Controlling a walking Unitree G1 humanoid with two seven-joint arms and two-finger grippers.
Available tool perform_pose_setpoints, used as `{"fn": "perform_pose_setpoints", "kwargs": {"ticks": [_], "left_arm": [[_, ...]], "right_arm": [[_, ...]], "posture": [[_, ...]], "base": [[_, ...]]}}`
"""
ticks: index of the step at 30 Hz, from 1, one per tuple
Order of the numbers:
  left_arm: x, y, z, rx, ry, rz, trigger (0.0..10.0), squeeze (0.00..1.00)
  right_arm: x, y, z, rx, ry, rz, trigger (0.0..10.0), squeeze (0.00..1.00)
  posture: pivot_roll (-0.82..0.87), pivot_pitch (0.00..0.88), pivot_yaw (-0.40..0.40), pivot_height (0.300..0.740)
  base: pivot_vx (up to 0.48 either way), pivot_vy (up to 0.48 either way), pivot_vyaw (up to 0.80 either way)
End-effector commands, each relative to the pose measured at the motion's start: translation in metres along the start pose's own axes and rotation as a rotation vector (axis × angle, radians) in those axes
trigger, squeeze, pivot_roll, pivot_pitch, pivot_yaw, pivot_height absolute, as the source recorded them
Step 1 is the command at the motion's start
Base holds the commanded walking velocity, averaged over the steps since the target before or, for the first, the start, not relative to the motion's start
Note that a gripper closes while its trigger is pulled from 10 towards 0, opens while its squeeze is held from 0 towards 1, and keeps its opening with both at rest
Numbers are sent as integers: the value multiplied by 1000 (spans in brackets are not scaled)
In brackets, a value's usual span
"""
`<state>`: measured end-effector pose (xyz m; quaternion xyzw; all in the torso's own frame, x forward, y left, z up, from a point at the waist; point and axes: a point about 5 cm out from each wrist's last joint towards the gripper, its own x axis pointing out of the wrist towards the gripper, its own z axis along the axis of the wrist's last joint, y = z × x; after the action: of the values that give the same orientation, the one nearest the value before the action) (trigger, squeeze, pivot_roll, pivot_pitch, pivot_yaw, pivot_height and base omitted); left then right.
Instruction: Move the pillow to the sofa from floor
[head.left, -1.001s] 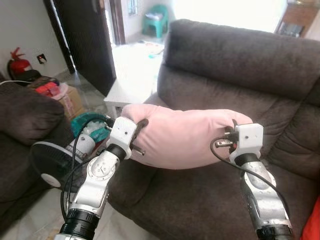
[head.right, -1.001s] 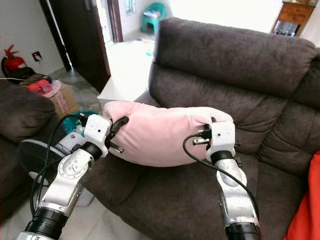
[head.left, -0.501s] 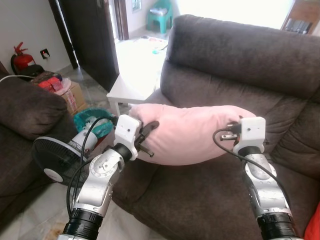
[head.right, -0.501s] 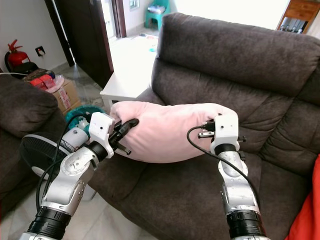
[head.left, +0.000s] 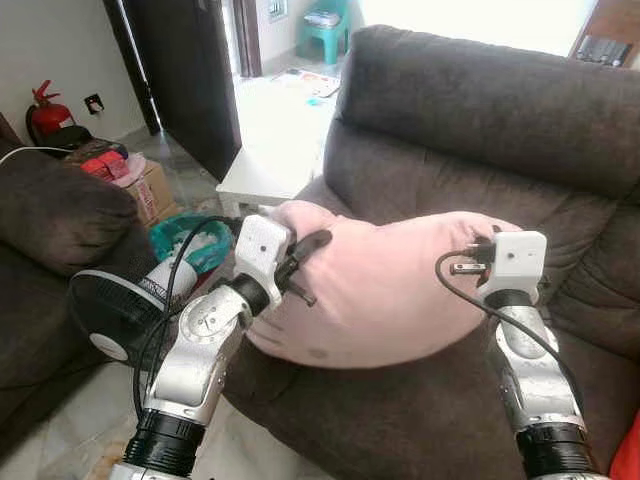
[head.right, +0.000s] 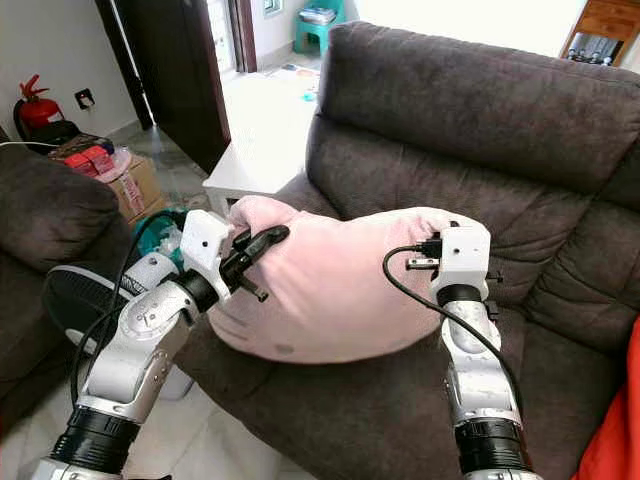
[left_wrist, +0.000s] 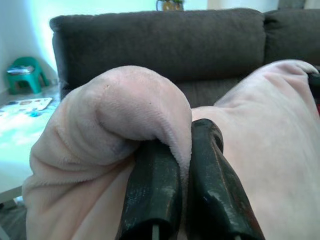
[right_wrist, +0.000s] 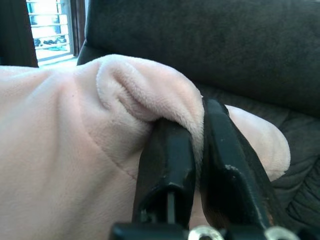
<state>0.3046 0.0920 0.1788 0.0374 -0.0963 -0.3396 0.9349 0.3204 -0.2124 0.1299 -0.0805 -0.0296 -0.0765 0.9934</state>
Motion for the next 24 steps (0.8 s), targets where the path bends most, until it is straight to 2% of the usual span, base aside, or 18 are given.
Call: {"fn": "perform_pose_setpoints", "kwargs": {"ticks": [1,4,5,7,9,13,20,23,24], "left_arm": [[6,-8,13,15,-36,-59,10000,0],[0,-9,-5,-37,77,-95,10000,0],[-4,-6,-16,-15,139,-88,10000,0],[-6,-4,-20,6,158,-80,10000,0],[-13,6,-32,-59,187,-14,10000,0],[-25,15,-49,-89,260,42,10000,0],[-30,11,-60,-113,301,36,10000,0],[-25,8,-54,-127,257,17,10000,0],[-20,6,-45,-147,213,2,10000,0]], "right_arm": [[7,0,19,7,-87,-3,10000,0],[8,0,16,-38,-70,4,10000,0],[8,1,14,-60,-66,8,10000,0],[8,1,14,-67,-64,10,10000,0],[8,4,12,-65,-58,21,10000,0],[6,8,10,-77,-52,42,10000,0],[7,5,9,-88,-49,33,10000,0],[9,3,14,-82,-74,17,10000,0],[10,1,19,-68,-102,4,10000,0]], "posture": [[79,23,-25,740],[78,22,-25,740],[80,23,-25,740],[82,22,-25,740],[80,24,-25,740],[82,27,-27,740],[78,27,-32,740],[78,27,-34,740],[79,28,-36,740]], "base": [[0,0,0],[0,0,0],[0,0,0],[0,0,0],[0,0,0],[0,0,0],[0,0,0],[0,0,0],[0,0,0]]}}
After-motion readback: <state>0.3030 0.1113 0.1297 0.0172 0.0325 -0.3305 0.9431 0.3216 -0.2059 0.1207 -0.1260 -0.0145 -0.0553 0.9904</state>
